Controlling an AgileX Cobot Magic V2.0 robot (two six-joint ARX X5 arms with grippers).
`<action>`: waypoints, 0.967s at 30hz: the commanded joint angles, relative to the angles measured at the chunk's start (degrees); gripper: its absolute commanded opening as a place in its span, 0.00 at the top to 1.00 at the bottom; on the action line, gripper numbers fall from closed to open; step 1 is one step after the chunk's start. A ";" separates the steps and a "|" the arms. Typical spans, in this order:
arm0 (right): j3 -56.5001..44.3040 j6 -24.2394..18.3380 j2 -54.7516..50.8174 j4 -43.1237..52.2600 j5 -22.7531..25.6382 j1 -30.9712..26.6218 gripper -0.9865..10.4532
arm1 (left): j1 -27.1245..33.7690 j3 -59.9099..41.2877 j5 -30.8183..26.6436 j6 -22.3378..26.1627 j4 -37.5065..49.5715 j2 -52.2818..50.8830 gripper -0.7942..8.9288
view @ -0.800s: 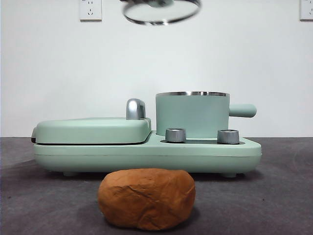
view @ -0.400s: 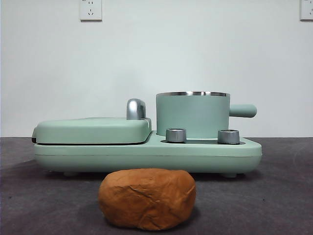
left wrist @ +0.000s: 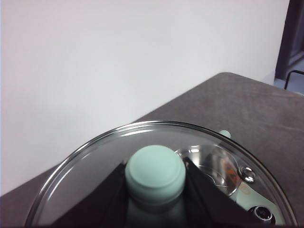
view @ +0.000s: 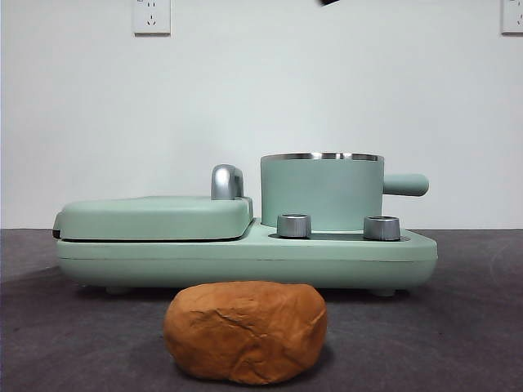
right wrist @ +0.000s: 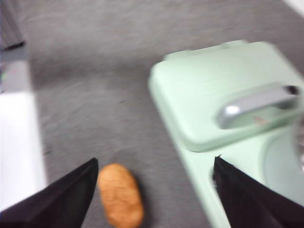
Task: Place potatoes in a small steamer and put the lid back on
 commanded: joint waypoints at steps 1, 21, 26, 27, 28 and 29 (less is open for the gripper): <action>1.09 -1.88 4.37 -0.35 1.57 3.28 0.57 | 0.55 1.60 -0.02 0.57 -0.61 -1.64 0.90; 1.09 -5.31 27.69 -1.68 5.88 11.50 0.53 | 1.55 -0.98 -1.14 0.13 -6.82 -9.70 0.90; 1.09 -5.29 30.47 -1.60 6.93 11.52 0.53 | 1.55 -0.98 -1.14 0.15 -6.80 -9.70 0.90; 1.09 -5.29 30.82 -1.51 7.45 11.61 0.53 | 1.55 -0.98 -1.14 0.15 -6.80 -9.70 0.90; 1.09 -5.29 31.19 -1.44 7.76 11.61 0.53 | 1.55 -0.98 -1.14 0.15 -6.80 -9.70 0.90; 1.09 -5.29 31.50 -1.33 7.72 11.63 0.53 | 1.55 -0.98 -1.14 0.15 -6.80 -9.70 0.90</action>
